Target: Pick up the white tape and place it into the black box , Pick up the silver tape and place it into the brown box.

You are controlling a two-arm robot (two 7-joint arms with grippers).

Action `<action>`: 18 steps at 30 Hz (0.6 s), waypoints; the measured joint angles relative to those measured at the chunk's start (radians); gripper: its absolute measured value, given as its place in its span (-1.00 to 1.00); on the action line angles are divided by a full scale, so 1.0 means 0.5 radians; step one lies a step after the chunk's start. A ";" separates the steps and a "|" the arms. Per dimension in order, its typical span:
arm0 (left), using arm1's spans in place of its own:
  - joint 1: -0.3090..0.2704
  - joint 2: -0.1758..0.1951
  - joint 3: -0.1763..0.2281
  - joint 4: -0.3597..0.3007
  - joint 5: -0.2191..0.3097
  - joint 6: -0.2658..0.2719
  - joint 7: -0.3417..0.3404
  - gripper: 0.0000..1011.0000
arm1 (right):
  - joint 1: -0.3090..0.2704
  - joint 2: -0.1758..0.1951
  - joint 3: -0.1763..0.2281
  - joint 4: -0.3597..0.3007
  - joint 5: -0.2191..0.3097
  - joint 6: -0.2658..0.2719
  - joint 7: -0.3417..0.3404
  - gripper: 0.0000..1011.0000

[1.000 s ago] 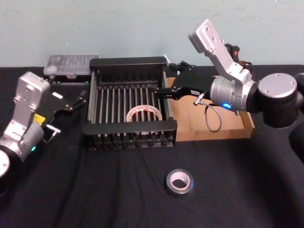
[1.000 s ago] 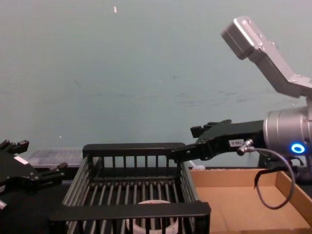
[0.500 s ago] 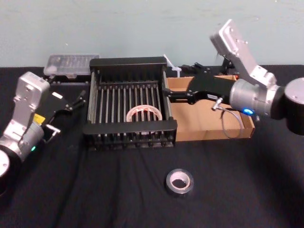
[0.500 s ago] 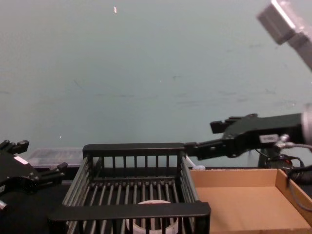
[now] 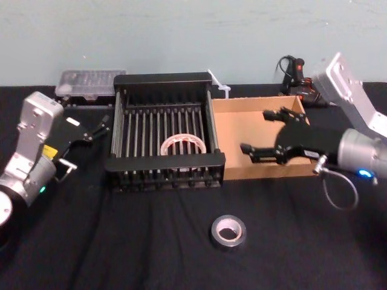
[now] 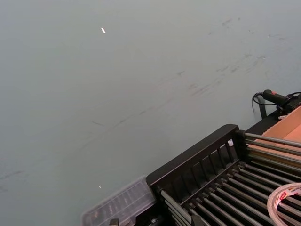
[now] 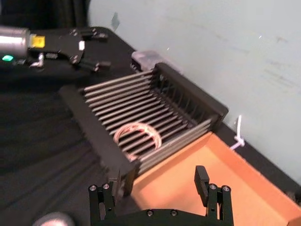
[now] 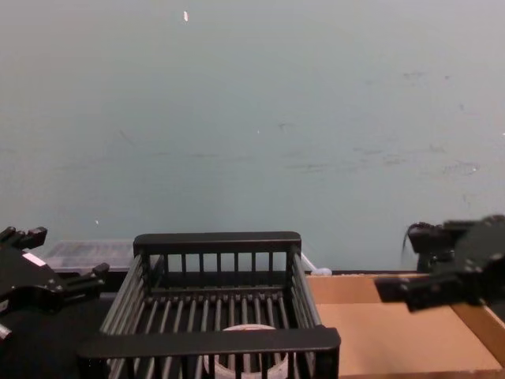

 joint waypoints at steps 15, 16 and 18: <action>0.000 0.000 0.000 0.000 0.000 0.000 0.000 0.98 | -0.156 0.201 -0.063 -0.137 0.080 0.065 0.095 0.98; 0.000 0.000 0.000 0.000 0.000 0.000 0.000 0.98 | -0.156 0.203 -0.073 -0.137 0.085 0.076 0.103 0.98; 0.000 0.000 0.000 0.000 0.000 0.000 0.000 0.98 | -0.153 0.205 -0.104 -0.136 0.093 0.106 0.116 0.98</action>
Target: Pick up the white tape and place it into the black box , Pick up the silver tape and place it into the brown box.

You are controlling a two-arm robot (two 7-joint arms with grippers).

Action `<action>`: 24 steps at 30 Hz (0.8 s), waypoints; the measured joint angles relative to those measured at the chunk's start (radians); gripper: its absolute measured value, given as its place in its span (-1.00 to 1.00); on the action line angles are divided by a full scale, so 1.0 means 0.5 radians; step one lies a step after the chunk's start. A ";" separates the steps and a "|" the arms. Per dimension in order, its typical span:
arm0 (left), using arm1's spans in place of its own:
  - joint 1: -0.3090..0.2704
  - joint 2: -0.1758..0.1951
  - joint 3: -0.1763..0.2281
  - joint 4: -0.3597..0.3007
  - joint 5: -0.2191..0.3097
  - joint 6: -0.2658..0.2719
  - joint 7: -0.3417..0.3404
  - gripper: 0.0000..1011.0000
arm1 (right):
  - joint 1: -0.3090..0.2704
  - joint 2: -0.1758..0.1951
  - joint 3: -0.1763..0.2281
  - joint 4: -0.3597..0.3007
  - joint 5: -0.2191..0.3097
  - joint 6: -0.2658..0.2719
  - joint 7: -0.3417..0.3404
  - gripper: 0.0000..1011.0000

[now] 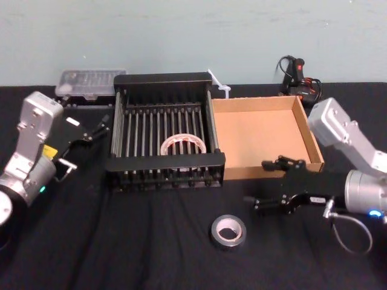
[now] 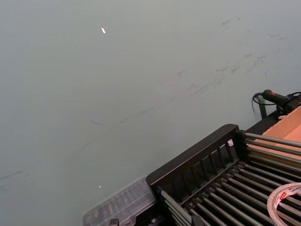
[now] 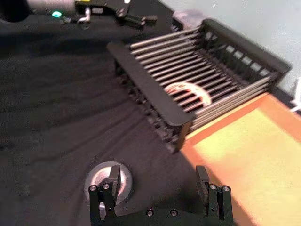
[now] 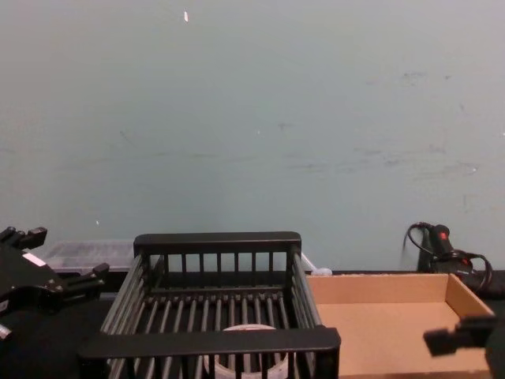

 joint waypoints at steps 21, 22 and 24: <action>0.000 0.000 0.000 0.000 0.000 0.000 0.000 0.98 | 0.113 -0.088 -0.236 0.136 -0.029 0.119 0.006 0.98; 0.000 0.000 0.000 0.000 0.000 0.000 0.000 0.98 | 0.115 -0.091 -0.241 0.141 -0.032 0.118 0.005 0.98; 0.000 0.000 0.000 0.000 0.000 0.000 0.000 0.98 | 0.123 -0.103 -0.253 0.162 -0.041 0.114 0.000 0.98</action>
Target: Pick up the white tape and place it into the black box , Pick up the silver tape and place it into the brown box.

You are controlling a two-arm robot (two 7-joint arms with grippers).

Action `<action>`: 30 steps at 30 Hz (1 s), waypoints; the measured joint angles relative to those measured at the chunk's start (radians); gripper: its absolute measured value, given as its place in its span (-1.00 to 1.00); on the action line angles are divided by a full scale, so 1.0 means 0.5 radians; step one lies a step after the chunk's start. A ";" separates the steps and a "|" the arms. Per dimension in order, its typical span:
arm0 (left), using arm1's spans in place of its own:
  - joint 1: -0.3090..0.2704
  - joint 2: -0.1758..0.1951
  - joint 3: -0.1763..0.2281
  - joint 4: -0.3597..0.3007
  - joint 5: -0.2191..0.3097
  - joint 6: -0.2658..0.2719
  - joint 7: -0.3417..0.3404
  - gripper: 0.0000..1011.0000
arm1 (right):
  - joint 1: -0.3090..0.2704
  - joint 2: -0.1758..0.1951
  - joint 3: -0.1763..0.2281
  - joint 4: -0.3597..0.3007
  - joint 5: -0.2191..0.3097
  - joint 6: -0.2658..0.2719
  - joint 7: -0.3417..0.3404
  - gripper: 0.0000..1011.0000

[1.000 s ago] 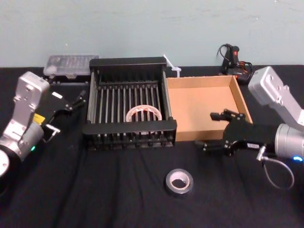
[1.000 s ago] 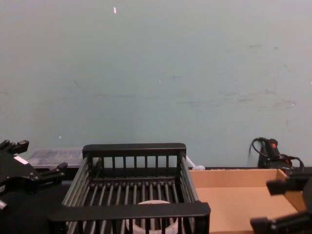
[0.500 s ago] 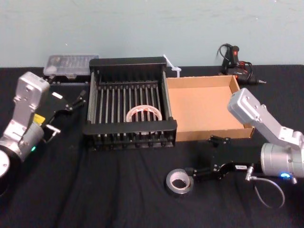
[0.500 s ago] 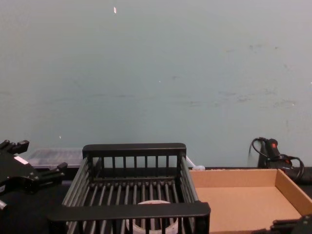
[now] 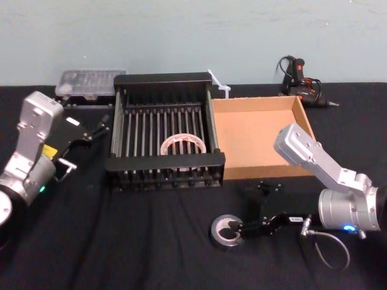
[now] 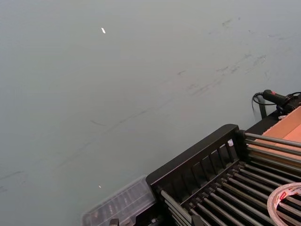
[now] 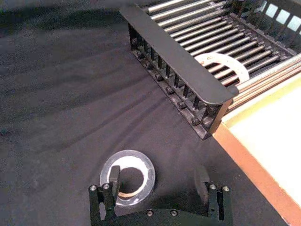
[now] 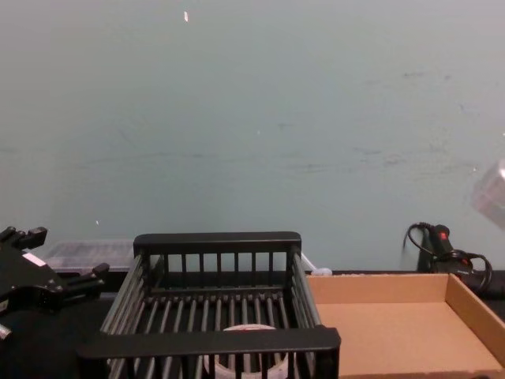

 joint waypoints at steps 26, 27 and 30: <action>0.000 0.000 0.000 0.000 0.000 0.000 0.000 0.98 | 0.070 -0.133 -0.079 0.171 -0.111 -0.008 -0.026 0.98; 0.000 0.000 0.000 0.000 0.000 0.000 0.000 0.98 | 0.071 -0.135 -0.080 0.175 -0.114 -0.008 -0.026 0.98; 0.000 0.000 0.000 0.000 0.000 0.000 0.000 0.98 | 0.074 -0.145 -0.085 0.185 -0.124 -0.006 -0.025 0.98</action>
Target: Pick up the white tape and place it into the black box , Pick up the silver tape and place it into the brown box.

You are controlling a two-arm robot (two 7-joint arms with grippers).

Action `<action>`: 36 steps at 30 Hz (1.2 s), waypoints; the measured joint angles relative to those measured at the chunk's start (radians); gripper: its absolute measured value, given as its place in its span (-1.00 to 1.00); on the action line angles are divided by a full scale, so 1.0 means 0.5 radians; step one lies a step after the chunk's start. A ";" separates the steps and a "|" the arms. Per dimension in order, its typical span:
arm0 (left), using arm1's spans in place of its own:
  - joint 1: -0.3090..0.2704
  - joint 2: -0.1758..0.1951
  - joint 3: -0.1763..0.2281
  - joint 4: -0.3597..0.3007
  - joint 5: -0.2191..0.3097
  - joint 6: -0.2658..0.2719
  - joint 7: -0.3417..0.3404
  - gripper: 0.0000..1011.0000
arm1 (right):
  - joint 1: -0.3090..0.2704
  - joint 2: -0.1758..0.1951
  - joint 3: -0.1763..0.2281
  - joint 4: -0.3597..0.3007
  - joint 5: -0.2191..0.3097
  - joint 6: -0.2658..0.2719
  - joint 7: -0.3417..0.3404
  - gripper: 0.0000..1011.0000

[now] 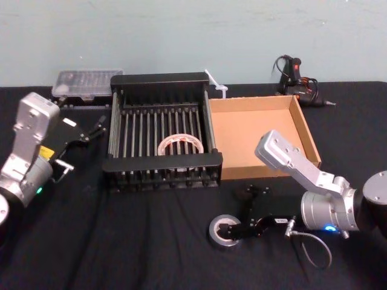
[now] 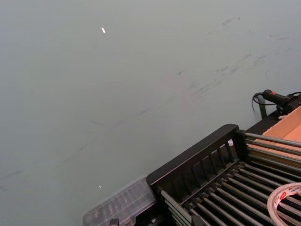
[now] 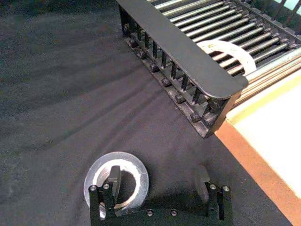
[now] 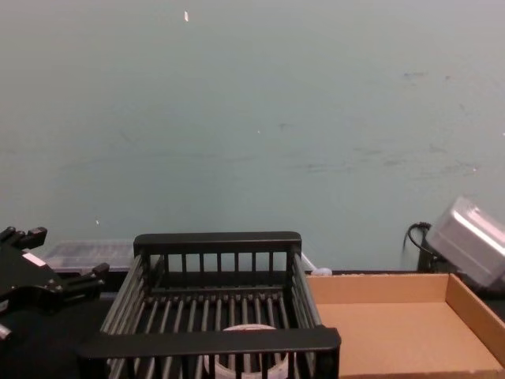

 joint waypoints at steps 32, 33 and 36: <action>0.000 0.000 0.000 0.000 0.000 0.000 0.000 0.98 | 0.004 -0.013 0.000 0.017 -0.020 0.015 0.008 0.65; 0.000 0.000 0.000 0.000 0.000 0.000 0.000 0.98 | 0.004 -0.013 0.000 0.017 -0.020 0.015 0.008 0.60; 0.000 0.000 0.000 0.000 0.000 0.000 0.000 0.98 | 0.004 -0.012 0.000 0.016 -0.020 0.015 0.008 0.42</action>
